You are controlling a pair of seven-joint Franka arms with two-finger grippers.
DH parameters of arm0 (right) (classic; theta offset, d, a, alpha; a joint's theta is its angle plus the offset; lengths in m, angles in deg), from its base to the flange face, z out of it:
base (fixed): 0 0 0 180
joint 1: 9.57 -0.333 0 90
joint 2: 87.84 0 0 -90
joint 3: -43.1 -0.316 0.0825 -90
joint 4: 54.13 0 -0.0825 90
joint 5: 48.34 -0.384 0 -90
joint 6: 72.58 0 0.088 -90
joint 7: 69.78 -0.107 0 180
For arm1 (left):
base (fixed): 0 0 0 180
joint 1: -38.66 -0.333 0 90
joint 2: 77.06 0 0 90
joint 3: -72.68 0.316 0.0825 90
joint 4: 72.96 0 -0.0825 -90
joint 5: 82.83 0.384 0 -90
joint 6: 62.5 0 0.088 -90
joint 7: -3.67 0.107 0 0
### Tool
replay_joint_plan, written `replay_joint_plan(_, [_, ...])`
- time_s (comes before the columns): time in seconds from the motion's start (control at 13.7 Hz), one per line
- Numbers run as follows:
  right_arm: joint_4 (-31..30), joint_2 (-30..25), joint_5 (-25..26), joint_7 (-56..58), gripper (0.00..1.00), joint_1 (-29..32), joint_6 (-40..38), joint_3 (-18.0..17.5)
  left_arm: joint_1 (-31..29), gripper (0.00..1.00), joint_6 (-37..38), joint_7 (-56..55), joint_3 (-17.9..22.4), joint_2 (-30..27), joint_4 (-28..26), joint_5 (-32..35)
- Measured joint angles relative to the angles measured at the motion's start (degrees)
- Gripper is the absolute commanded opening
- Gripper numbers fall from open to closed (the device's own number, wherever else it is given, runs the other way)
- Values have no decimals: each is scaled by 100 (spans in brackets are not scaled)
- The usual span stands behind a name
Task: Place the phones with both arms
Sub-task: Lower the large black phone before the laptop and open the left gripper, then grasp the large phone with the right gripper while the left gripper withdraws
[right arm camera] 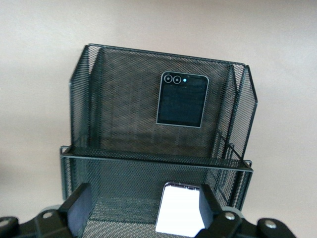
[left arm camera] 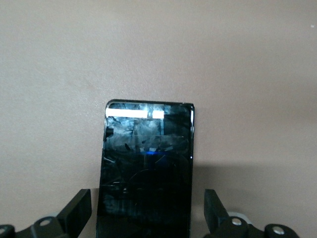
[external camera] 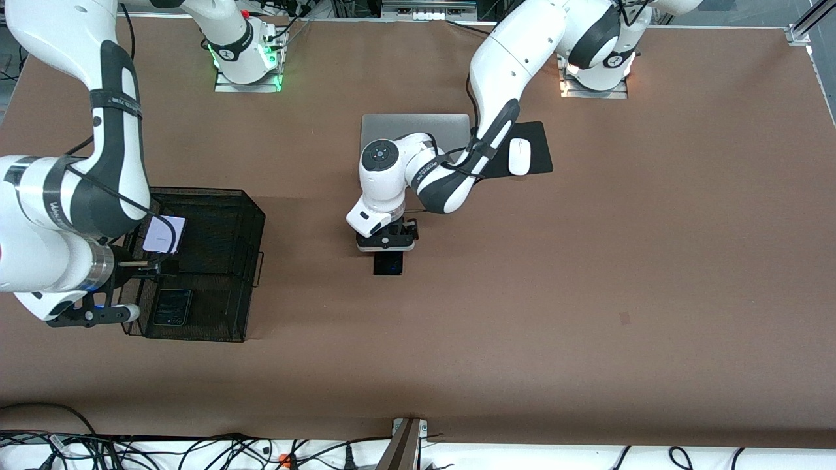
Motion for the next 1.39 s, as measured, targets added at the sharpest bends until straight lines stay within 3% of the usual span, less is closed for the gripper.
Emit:
replay_joint_plan(0.36, [60, -227, -203, -1270, 97, -552, -268, -241, -366, 100, 1163, -42, 41, -341, 733, -330])
replay_joint_plan(0.66, [45, -183, -332, -2570, 99, -1495, -163, -285, -1316, 100, 2605, 948, 61, -1031, 754, -794])
replay_joint_plan(0.88, [14, 23, -812, -3288, 99, -1939, 360, -289, -2317, 100, 3486, 2355, 52, -1145, 731, -989])
replay_joint_plan(1.09, [-133, 333, -868, -3717, 99, -2425, 933, -316, -3160, 100, 4124, 3590, 58, -1361, 700, -1006])
replay_joint_plan(1.39, [-551, 814, -868, -3853, 99, -3110, 2112, -313, -3984, 100, 4285, 4546, 124, -1730, 603, -600])
